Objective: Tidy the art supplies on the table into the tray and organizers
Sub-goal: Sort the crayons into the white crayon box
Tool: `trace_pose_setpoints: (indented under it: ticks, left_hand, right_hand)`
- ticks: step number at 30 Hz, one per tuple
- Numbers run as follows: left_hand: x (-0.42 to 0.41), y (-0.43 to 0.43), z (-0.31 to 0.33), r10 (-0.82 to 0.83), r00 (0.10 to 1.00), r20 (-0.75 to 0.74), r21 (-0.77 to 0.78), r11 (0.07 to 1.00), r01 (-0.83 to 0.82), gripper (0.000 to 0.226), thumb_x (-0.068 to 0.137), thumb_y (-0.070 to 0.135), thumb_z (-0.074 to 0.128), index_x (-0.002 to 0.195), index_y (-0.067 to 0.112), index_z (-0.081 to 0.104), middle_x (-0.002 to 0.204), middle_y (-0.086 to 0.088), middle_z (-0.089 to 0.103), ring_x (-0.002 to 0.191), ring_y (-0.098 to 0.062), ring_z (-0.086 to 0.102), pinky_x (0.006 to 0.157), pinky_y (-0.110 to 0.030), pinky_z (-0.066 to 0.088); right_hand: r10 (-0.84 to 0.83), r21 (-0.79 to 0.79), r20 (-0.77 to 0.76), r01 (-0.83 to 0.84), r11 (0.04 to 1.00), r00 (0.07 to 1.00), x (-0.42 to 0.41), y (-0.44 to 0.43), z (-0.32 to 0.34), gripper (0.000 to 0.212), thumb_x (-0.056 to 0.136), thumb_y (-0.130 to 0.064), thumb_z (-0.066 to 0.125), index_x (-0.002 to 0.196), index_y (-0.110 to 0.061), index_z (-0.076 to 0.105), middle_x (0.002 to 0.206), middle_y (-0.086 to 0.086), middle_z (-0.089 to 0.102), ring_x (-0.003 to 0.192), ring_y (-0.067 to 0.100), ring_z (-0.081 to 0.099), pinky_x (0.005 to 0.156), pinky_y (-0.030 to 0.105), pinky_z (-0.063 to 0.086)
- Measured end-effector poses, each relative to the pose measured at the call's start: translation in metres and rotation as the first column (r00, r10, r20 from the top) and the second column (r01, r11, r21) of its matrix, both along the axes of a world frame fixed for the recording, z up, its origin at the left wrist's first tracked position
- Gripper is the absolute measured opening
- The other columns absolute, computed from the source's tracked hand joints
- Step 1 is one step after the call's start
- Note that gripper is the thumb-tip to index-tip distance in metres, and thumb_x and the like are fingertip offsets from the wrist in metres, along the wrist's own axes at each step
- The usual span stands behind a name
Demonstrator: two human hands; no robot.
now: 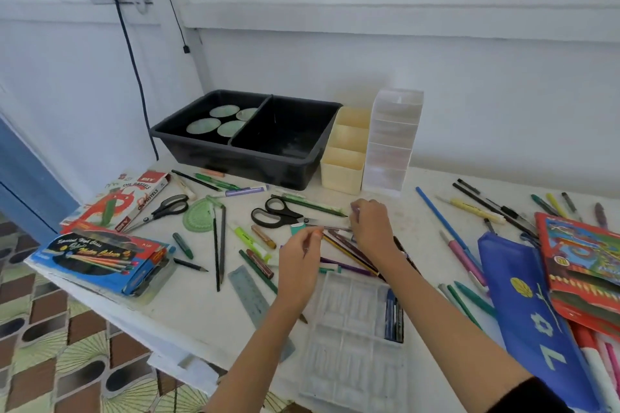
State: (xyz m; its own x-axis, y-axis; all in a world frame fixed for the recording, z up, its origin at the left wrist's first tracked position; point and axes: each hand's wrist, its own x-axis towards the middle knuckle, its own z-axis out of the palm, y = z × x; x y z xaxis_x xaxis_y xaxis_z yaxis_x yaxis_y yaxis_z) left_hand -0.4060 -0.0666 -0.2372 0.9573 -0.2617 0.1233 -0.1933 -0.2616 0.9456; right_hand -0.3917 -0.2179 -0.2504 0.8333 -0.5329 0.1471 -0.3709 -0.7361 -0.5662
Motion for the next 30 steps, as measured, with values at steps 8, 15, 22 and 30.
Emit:
trace_pose_setpoints:
  ticks: [8,15,22,30]
  left_hand:
    - [0.029,0.021,-0.005,0.072,0.995,0.074,0.087,0.993,-0.079,0.023,0.093,0.004,0.049,0.106,0.017,0.064,0.096,0.007,0.063,0.087,-0.002,0.057,0.073,-0.005,0.044]
    - [0.073,0.065,-0.003,-0.218,0.943,0.252,0.617,0.787,0.017,0.038,0.086,-0.010,0.045,0.108,0.011,0.066,0.109,-0.003,0.064,0.100,-0.020,0.056,0.089,-0.029,0.043]
    - [0.097,0.076,0.013,-0.597,0.772,0.220,0.928,0.373,0.023,0.031,0.089,0.013,0.059,0.116,0.027,0.060,0.118,0.006,0.056,0.112,-0.015,0.047,0.098,-0.026,0.028]
    - [0.085,0.071,0.009,-0.510,0.749,0.424,0.679,0.726,0.110,0.022,0.091,0.009,0.057,0.112,0.014,0.060,0.109,-0.001,0.060,0.096,-0.016,0.056,0.085,-0.026,0.045]
  right_hand:
    - [-0.112,0.137,0.179,0.087,0.987,0.978,0.002,0.007,0.002,0.032,0.081,0.001,0.059,0.112,-0.007,0.061,0.097,0.014,0.060,0.091,0.029,0.056,0.075,0.038,0.048]
    - [-0.123,0.641,0.167,-0.013,0.767,0.978,-0.006,0.052,0.033,0.032,0.081,-0.007,0.069,0.112,-0.013,0.063,0.077,0.001,0.067,0.062,0.011,0.063,0.061,0.019,0.054]
    - [-0.205,0.740,0.140,0.035,0.671,0.969,-0.025,0.065,0.037,0.039,0.079,-0.002,0.069,0.115,-0.017,0.061,0.078,0.005,0.068,0.066,0.017,0.066,0.077,0.042,0.058]
    - [-0.301,0.761,0.160,0.076,0.644,0.940,-0.081,0.043,0.042,0.040,0.080,0.000,0.068,0.114,-0.019,0.062,0.082,0.014,0.069,0.069,0.027,0.067,0.072,0.038,0.059]
